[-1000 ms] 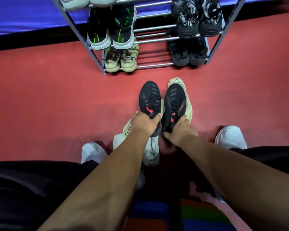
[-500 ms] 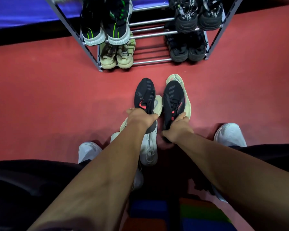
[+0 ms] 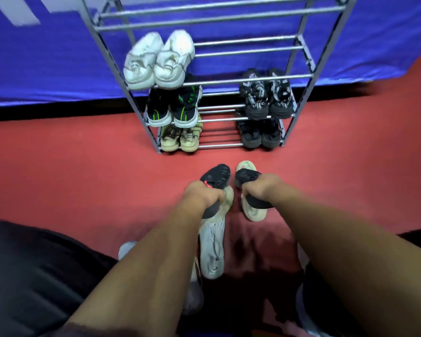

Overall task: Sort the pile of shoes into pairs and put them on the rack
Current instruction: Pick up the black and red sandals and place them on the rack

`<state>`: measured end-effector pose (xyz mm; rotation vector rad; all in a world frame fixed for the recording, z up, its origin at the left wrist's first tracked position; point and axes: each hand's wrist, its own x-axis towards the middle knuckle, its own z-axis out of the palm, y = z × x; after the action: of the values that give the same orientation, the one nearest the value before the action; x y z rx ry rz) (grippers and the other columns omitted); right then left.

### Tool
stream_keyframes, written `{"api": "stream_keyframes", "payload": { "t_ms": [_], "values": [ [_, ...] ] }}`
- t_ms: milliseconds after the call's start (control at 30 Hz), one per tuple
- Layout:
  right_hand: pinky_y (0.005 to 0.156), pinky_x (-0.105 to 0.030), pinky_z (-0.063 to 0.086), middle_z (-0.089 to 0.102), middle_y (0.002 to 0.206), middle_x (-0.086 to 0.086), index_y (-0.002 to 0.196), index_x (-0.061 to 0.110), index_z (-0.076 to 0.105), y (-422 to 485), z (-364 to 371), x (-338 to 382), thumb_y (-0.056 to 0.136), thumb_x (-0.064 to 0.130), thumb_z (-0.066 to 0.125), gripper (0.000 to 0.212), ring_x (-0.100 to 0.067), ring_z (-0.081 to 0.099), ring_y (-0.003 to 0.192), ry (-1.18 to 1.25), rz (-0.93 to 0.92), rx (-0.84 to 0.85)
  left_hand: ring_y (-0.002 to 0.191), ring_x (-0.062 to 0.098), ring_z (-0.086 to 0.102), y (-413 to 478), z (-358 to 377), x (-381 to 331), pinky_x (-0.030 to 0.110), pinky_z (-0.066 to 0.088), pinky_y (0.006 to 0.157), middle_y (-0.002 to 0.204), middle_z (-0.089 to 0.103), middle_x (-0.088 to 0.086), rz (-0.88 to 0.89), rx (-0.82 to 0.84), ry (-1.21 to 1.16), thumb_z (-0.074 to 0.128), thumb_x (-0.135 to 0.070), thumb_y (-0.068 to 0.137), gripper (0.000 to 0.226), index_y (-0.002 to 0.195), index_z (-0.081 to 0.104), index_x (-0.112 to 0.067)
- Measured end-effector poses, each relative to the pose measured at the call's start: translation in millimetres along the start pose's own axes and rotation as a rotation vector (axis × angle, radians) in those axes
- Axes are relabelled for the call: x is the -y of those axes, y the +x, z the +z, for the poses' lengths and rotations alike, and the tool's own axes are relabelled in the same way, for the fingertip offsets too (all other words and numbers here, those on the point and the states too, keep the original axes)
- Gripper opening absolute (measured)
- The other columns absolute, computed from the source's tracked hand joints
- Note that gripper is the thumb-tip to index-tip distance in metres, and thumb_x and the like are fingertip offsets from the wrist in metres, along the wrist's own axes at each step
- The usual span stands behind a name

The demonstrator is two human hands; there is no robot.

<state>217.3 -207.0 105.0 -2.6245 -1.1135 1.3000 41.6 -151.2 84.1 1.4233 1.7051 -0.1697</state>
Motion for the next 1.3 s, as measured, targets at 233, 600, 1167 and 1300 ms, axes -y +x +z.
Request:
{"api": "stream_keyframes", "payload": {
  "t_ms": [233, 600, 1167, 1300],
  "values": [
    [0.04, -0.015, 0.039, 0.061, 0.055, -0.009, 0.068, 0.012, 0.075, -74.6, -131.3, 54.1, 0.078, 0.024, 0.069, 0.017, -0.02, 0.051, 0.035, -0.24, -0.138, -0.053, 0.081, 0.025, 0.069, -61.3, -99.7, -87.7, 0.029, 0.054, 0.07, 0.101, 0.071, 0.012, 0.201, -0.074, 0.334, 0.082, -0.039, 0.069, 0.044, 0.1, 0.073, -0.009],
    [0.058, -0.03, 0.048, 0.065, 0.069, -0.009, 0.07, 0.01, 0.069, -112.2, -251.9, 50.4, 0.073, 0.047, 0.078, 0.038, -0.025, 0.059, 0.062, -0.035, -0.241, -0.483, 0.07, 0.023, 0.07, -121.6, -202.3, -167.9, 0.026, 0.051, 0.057, 0.081, 0.074, 0.007, 0.416, -0.293, 0.266, 0.084, -0.047, 0.067, 0.04, 0.083, 0.076, -0.011],
    [0.069, -0.034, 0.043, 0.063, 0.11, -0.006, 0.125, 0.011, 0.053, 31.4, -252.9, 58.1, 0.076, 0.044, 0.081, 0.065, -0.029, 0.06, 0.095, 0.423, -0.238, -0.585, 0.087, 0.027, 0.061, 2.4, -129.9, -236.6, 0.031, 0.041, 0.066, 0.1, 0.064, 0.007, 0.461, -0.425, -0.189, 0.087, -0.045, 0.072, 0.065, 0.112, 0.057, -0.003],
    [0.068, -0.033, 0.043, 0.061, 0.102, -0.003, 0.117, 0.013, 0.051, 57.5, -254.4, 68.9, 0.078, 0.037, 0.082, 0.055, -0.028, 0.059, 0.089, 0.476, -0.24, -0.624, 0.088, 0.026, 0.057, 29.1, -123.4, -260.6, 0.033, 0.041, 0.069, 0.107, 0.064, 0.009, 0.453, -0.455, -0.237, 0.086, -0.046, 0.074, 0.067, 0.114, 0.055, -0.002]
  ]
}}
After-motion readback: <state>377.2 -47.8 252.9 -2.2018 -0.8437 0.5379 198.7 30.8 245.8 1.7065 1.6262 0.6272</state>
